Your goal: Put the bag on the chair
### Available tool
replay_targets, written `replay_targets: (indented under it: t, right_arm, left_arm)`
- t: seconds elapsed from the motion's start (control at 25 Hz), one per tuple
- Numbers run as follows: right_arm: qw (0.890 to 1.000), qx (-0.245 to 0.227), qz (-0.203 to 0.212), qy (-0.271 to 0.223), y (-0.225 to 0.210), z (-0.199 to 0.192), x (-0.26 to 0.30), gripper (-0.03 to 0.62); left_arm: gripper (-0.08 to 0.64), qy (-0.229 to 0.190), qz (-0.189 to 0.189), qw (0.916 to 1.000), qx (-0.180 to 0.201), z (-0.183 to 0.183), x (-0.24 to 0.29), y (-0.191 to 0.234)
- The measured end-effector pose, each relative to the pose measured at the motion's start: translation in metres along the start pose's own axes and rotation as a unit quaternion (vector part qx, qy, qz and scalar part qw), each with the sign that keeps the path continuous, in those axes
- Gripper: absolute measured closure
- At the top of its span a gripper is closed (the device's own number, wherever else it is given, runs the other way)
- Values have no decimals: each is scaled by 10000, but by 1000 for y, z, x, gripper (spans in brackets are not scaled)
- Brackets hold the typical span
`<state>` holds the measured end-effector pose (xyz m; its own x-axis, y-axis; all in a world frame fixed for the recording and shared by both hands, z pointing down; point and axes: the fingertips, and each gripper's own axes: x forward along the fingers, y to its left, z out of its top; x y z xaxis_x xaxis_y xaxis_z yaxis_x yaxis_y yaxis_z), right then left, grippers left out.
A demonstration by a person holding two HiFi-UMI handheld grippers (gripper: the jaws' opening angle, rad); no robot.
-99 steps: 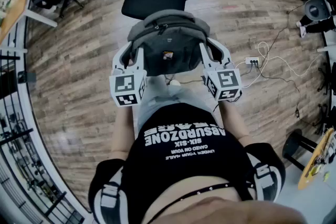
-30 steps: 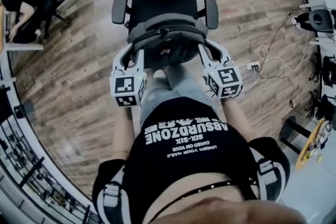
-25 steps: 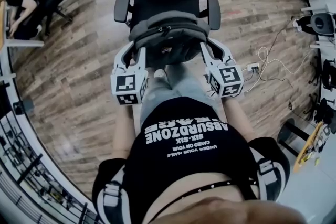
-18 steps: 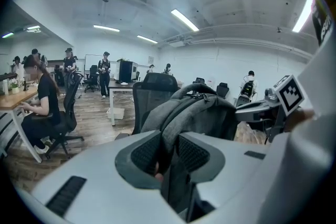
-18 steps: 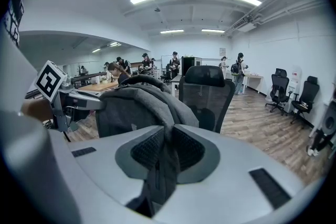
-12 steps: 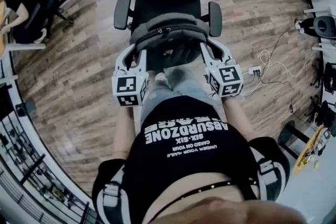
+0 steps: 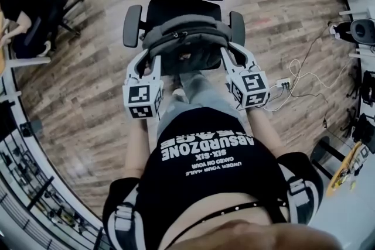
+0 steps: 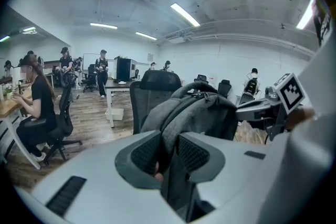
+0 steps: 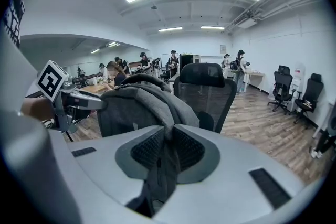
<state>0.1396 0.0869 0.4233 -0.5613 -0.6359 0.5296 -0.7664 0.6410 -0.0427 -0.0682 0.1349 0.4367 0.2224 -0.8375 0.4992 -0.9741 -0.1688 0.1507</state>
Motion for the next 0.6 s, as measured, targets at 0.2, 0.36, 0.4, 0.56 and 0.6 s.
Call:
replay_targets:
  t: [0.2,0.36,0.4,0.56,0.6]
  right_arm:
    - [9999,27,-4,-106,-21,10,16,523]
    - [9999,35,62,-152,-42,22,33,523]
    - [9998,30,87,-165,-45,25,37,523]
    - [9995,34,206,-232,-53,35,51,523]
    - [9994,39,241,-261,-55,39,55,523]
  left_arm:
    - [459,-27,29,10000,18,14,22,-1]
    - [459,15,74,10000,40,29,44,1]
    - [459,25,92,9999,38,32,48,3]
    - [459,50,205,9998,56,42,58,9]
    - [459,45,234,9997,63,45,61,11]
